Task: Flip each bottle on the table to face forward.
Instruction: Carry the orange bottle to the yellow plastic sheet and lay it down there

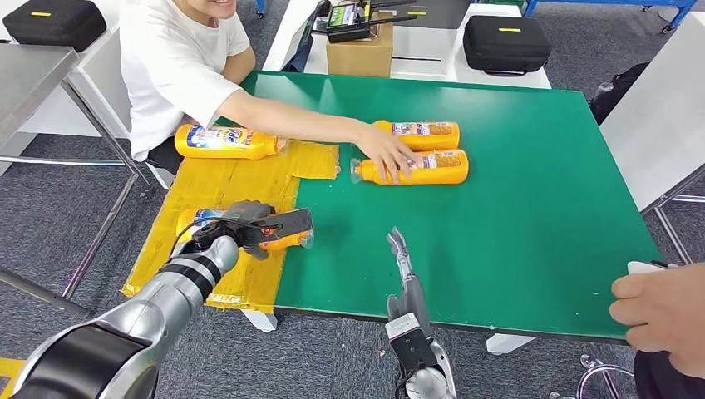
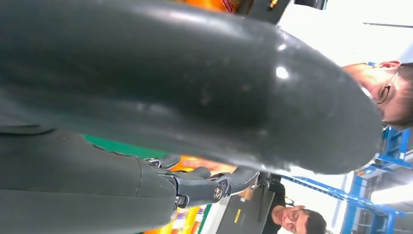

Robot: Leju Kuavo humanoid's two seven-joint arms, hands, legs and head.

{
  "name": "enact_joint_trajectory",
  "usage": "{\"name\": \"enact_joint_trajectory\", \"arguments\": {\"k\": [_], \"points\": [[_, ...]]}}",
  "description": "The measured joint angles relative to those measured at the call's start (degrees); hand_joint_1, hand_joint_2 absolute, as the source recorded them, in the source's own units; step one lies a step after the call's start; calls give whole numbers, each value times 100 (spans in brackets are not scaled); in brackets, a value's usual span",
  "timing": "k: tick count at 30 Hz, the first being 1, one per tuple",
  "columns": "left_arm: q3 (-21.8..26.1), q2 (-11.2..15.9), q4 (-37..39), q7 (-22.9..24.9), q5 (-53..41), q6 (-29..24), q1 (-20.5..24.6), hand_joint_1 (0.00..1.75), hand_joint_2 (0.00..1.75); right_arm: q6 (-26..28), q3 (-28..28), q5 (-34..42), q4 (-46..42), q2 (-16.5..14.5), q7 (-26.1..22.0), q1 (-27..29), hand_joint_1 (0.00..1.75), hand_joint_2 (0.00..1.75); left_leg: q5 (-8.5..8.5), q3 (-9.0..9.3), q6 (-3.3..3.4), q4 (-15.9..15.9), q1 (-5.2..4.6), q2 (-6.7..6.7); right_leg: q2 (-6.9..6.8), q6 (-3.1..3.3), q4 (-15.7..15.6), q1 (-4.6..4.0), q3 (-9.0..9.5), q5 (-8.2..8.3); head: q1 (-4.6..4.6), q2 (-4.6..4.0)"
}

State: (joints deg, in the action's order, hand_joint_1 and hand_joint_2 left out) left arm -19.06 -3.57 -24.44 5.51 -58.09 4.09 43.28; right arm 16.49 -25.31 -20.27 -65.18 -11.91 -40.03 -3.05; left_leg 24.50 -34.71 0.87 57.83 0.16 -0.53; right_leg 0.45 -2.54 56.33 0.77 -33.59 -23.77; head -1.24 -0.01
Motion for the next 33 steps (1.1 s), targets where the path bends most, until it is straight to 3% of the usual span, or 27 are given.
{"name": "enact_joint_trajectory", "arguments": {"k": [4, 10, 19, 24, 29, 33], "points": [[141, 36, 220, -63, 211, 585, 171, 0, 175, -1, 29, 127, 92, -9, 0, -6, 0, 0, 1, 0, 0, 0, 0, 0, 0, 0, -1, 1, 1, 0, 1, 0], [456, 83, 340, -268, 803, 851, 206, 0, 175, 117, 93, 143, 208, -15, 0, -31, 0, 0, 0, 6, 0, 0, -1, -5, -5, 0, -2, 1, 8, -1, 0, 1], [1455, -55, 104, -2080, 2733, 1555, 17, 0, 175, 406, 118, 313, 268, 45, -2, -28, 0, 0, -4, 3, 5, 0, -3, -1, -7, -1, -2, 2, 4, 1, 1, -1], [1494, -112, -958, -2592, 3595, 986, -469, 0, 175, 533, 114, 231, 270, 122, -5, -9, 0, 0, -2, -1, 4, 1, -3, -1, -7, -1, -3, 2, -2, 0, 0, 1], [1381, -181, -2803, -2500, 4695, 618, -1357, 0, 175, 513, 141, 108, 239, 189, -6, 66, 0, 0, -1, -16, 4, 1, -2, -1, -7, 0, -4, 1, -18, -1, 1, 1], [1288, -183, -3691, -2465, 4972, 483, -1732, 0, 175, 503, 167, 58, 208, 216, -7, 99, 0, 0, -2, -22, 4, 1, -2, -2, -7, 0, -4, 2, -22, -1, 0, -1]]}}
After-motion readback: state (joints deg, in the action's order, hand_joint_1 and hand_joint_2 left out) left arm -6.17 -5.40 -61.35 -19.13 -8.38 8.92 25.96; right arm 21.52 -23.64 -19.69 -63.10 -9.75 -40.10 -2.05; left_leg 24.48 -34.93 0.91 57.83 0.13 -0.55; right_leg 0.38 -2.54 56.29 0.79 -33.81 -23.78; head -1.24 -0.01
